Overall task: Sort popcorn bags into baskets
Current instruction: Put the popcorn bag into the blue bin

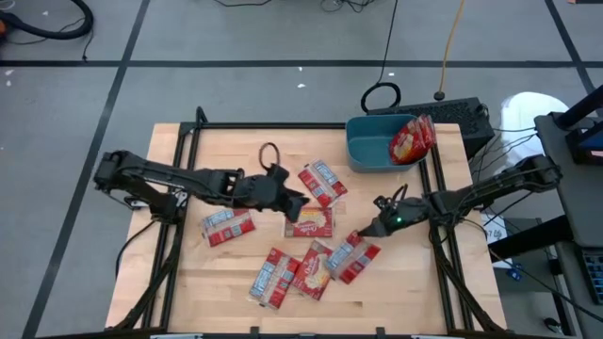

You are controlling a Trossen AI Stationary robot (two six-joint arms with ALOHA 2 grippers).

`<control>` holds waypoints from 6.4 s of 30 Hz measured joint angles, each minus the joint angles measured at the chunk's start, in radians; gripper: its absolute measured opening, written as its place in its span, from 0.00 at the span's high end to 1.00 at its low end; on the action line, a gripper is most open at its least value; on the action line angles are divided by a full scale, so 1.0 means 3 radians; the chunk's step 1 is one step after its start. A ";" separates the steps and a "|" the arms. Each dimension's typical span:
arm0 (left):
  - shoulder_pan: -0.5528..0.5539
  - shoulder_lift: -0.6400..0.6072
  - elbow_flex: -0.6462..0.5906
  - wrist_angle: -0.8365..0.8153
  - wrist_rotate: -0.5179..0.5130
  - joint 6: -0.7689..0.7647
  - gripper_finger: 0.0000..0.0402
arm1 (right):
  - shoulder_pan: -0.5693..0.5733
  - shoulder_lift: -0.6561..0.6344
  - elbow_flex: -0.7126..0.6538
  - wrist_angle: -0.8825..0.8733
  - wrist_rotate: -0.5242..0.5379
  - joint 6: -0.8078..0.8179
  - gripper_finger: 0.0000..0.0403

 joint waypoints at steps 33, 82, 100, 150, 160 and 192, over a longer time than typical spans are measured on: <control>0.0050 0.1940 -0.0009 0.2351 0.1233 0.0733 0.53 | -0.0200 -0.0037 0.0005 0.0340 0.0056 -0.0382 1.00; 0.0245 -0.0275 0.0029 0.0857 -0.0655 0.5255 0.91 | -0.0719 -0.0513 0.0568 0.1309 0.1531 0.0088 0.66; 0.0619 -0.0633 0.0033 0.1244 0.1293 0.4826 0.93 | -0.0882 0.0019 0.0763 0.1826 0.1462 -0.0181 0.66; 0.0310 -0.0043 0.0029 0.0579 -0.1136 0.6660 0.90 | -0.0748 0.0932 0.1614 0.1306 0.1520 0.1531 0.29; 0.0313 0.0153 0.0030 0.0575 -0.1165 0.6732 0.90 | -0.0748 0.1022 0.1614 0.1134 0.1521 0.1576 0.49; 0.0266 0.0034 0.0029 0.0601 -0.1367 0.5336 0.62 | -0.0909 0.0993 0.1614 0.0938 0.1423 0.0959 0.97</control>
